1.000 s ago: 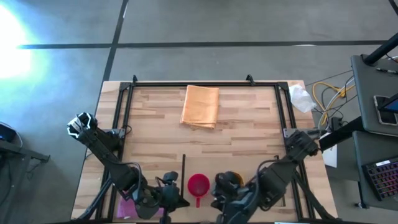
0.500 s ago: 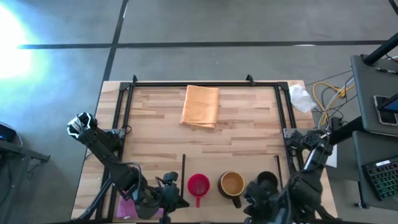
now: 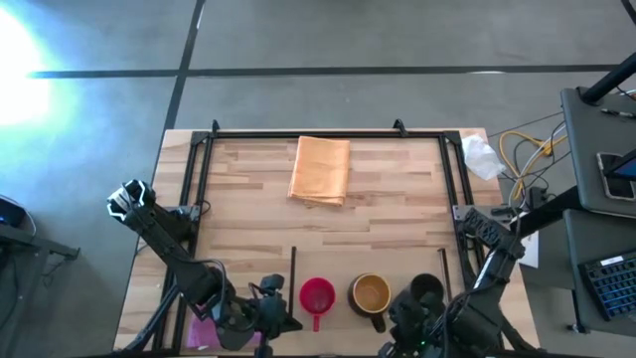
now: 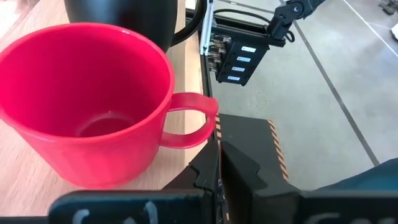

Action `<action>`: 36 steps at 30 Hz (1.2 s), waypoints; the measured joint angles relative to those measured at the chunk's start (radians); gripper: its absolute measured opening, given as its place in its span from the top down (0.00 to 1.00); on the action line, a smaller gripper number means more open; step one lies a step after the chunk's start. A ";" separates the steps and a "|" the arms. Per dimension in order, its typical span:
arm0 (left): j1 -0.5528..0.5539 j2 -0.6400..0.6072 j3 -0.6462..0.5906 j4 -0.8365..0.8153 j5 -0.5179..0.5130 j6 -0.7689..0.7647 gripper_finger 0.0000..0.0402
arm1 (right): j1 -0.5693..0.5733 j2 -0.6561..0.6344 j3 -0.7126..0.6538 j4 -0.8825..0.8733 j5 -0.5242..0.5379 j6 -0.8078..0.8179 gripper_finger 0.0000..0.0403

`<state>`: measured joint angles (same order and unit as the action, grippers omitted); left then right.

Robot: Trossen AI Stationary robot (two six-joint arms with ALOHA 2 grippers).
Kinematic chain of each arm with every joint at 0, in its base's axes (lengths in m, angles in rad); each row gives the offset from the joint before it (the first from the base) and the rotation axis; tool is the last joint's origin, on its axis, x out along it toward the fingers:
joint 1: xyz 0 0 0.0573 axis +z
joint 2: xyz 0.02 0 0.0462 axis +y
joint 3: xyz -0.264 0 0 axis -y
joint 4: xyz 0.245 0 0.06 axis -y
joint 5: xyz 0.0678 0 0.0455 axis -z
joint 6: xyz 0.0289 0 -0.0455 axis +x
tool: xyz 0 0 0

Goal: Stack small to large cups/mugs on shelf
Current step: Adjust the black mug on the shelf

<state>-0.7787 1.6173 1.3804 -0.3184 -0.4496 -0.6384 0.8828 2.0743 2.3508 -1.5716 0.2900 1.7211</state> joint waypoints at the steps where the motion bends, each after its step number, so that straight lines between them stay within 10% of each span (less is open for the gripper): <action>1: 0.000 0.000 0.000 -0.005 0.000 0.000 1.00 | -0.001 0.003 0.000 -0.002 0.000 -0.001 0.98; 15: 0.000 0.000 0.000 -0.015 0.005 0.000 1.00 | -0.006 0.009 0.005 0.013 -0.013 -0.012 0.98; 25: 0.000 0.000 0.000 -0.032 0.026 -0.002 1.00 | -0.006 -0.077 0.003 0.351 -0.023 -0.146 0.98; 36: 0.000 0.000 0.000 0.063 0.061 -0.009 1.00 | -0.025 -0.248 0.005 0.528 0.308 -0.624 0.98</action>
<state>-0.7783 1.6173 1.3803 -0.2555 -0.3884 -0.6476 0.8573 1.8262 2.3562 -1.0440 0.5982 1.0967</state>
